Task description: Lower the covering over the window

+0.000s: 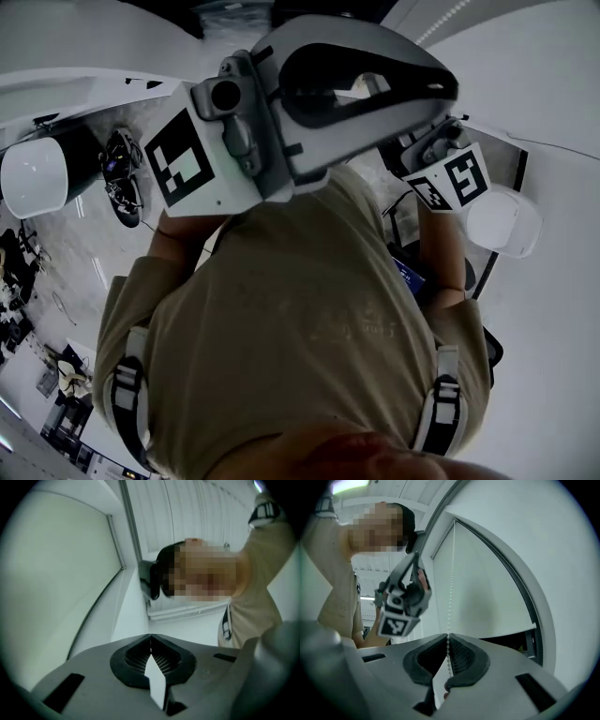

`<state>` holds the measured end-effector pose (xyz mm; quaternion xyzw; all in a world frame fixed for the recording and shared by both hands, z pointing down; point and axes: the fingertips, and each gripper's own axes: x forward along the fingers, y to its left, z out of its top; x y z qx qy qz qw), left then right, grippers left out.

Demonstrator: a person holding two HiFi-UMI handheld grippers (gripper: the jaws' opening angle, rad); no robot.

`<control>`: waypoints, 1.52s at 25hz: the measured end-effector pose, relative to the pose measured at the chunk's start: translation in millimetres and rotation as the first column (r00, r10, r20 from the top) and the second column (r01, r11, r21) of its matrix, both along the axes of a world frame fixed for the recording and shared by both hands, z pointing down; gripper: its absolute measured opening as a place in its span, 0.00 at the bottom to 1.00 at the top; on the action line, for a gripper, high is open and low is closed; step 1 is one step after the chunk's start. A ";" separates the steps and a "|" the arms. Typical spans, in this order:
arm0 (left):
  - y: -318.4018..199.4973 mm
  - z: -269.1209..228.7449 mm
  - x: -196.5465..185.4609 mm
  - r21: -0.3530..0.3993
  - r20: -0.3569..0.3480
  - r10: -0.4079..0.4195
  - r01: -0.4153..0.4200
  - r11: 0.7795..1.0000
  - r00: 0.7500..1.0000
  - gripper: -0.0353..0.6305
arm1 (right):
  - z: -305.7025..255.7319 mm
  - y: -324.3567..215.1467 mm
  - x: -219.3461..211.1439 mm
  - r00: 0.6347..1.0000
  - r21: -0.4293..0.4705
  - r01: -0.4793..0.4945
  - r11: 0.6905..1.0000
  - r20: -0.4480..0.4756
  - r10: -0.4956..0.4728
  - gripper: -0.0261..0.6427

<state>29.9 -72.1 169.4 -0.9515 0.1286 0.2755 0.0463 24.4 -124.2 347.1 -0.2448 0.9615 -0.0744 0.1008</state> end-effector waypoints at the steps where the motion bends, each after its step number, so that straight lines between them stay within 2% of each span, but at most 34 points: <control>1: 11.3 -19.5 -2.1 0.023 -0.063 0.095 -0.094 0.995 0.993 0.08 | -1.8 -4.2 -1.8 1.000 0.003 0.000 1.000 -0.001 0.000 0.06; 2: 22.5 -38.3 -5.3 0.047 -0.129 0.207 -0.202 0.978 0.970 0.08 | -3.7 -6.9 -3.2 1.000 0.006 -0.001 1.000 -0.002 0.001 0.06; 4: 43.8 -71.4 -13.0 0.112 -0.235 0.409 -0.394 0.912 0.882 0.08 | -5.6 -7.7 -4.4 1.000 0.011 -0.002 1.000 -0.003 0.002 0.06; 6: 63.5 -93.5 -21.1 0.183 -0.275 0.529 -0.496 0.849 0.803 0.08 | -5.9 -4.8 -4.0 1.000 0.015 -0.002 1.000 -0.003 0.002 0.06; 7: 73.2 -99.7 -25.6 0.213 -0.276 0.567 -0.525 0.824 0.776 0.08 | -5.6 -2.6 -3.4 1.000 0.017 -0.003 1.000 -0.003 0.003 0.06; 9: 93.0 -104.0 -32.6 0.266 -0.249 0.620 -0.563 0.783 0.744 0.08 | -4.6 2.4 -1.9 1.000 0.021 -0.004 1.000 -0.004 0.004 0.06; 11: 118.2 -100.6 -32.8 0.327 -0.190 0.668 -0.595 0.734 0.719 0.07 | -3.4 7.4 -0.1 1.000 0.025 -0.006 1.000 -0.004 0.006 0.06; 12: 133.2 -95.6 -31.5 0.358 -0.155 0.687 -0.608 0.708 0.709 0.07 | -2.8 9.8 0.8 1.000 0.027 -0.006 1.000 -0.004 0.006 0.06; 13: 144.6 -86.9 -30.2 0.373 -0.123 0.690 -0.611 0.699 0.714 0.07 | -2.3 12.0 1.6 1.000 0.029 -0.007 1.000 -0.004 0.007 0.06; 14: 146.9 -74.4 -27.8 0.364 -0.097 0.666 -0.596 0.716 0.740 0.07 | -1.9 14.1 2.4 1.000 0.031 -0.008 0.999 -0.004 0.008 0.06; 15: 136.9 -60.1 -23.0 0.330 -0.081 0.609 -0.556 0.763 0.789 0.07 | -1.7 16.0 3.0 1.000 0.033 -0.008 0.999 -0.004 0.008 0.06; 16: 115.2 -46.7 -15.9 0.276 -0.073 0.514 -0.478 0.834 0.855 0.07 | -1.7 17.5 3.3 1.000 0.034 -0.008 0.999 -0.004 0.008 0.06; 17: 84.8 -35.8 -7.6 0.215 -0.061 0.376 -0.355 0.910 0.925 0.07 | -2.1 18.7 3.3 1.000 0.035 -0.007 0.999 -0.004 0.007 0.06; 18: 49.9 -25.7 -0.3 0.158 -0.028 0.198 -0.191 0.969 0.980 0.07 | -3.0 19.4 2.8 1.000 0.036 -0.006 0.999 -0.003 0.006 0.06; 19: 14.6 -13.4 4.5 0.115 0.039 0.001 -0.006 0.993 0.999 0.07 | -4.4 19.4 1.6 1.000 0.035 -0.003 0.999 -0.001 0.003 0.06; 20: -17.4 2.6 6.4 0.092 0.131 -0.177 0.166 0.982 0.975 0.07 | -6.2 18.8 -0.3 1.000 0.033 0.001 0.999 0.001 -0.001 0.06; 21: -43.0 21.0 6.7 0.082 0.227 -0.306 0.295 0.952 0.925 0.08 | -7.3 17.7 -2.7 1.000 0.030 0.005 1.000 0.004 -0.005 0.06; 22: -60.9 38.4 6.7 0.071 0.302 -0.374 0.371 0.926 0.877 0.10 | -7.1 16.0 -5.0 1.000 0.027 0.007 1.000 0.006 -0.007 0.06; 23: -71.5 52.2 7.1 0.048 0.347 -0.392 0.402 0.915 0.852 0.16 | -5.8 13.9 -6.5 1.000 0.023 0.006 1.000 0.007 -0.006 0.06; 24: -76.9 61.8 7.7 0.016 0.365 -0.380 0.402 0.915 0.850 0.17 | -3.7 11.4 -6.9 1.000 0.019 0.003 1.000 0.005 -0.003 0.06; 27: -76.9 70.6 6.1 -0.065 0.325 -0.280 0.316 0.946 0.903 0.18 | 1.6 2.5 -3.0 1.000 0.010 -0.024 1.000 -0.008 0.024 0.06; 29: -73.3 69.1 5.8 -0.082 0.301 -0.231 0.267 0.960 0.925 0.27 | 3.0 -3.4 1.5 0.999 0.004 -0.043 0.999 -0.018 0.043 0.06; 30: -72.7 70.1 8.7 -0.078 0.313 -0.225 0.261 0.962 0.923 0.32 | 3.0 -5.3 3.3 0.999 0.003 -0.049 0.999 -0.023 0.049 0.06; 34: -81.4 80.9 17.6 -0.098 0.356 -0.226 0.277 0.956 0.907 0.31 | 3.5 -10.7 1.9 0.998 0.009 -0.055 0.998 -0.034 0.055 0.06; 37: -91.5 87.3 16.7 -0.074 0.371 -0.255 0.303 0.950 0.893 0.13 | 7.2 -21.2 0.2 0.997 0.007 -0.069 0.998 -0.045 0.069 0.06; 38: -93.1 88.2 17.6 -0.077 0.369 -0.249 0.296 0.952 0.896 0.11 | 7.9 -24.3 0.7 0.996 0.007 -0.073 0.997 -0.049 0.073 0.06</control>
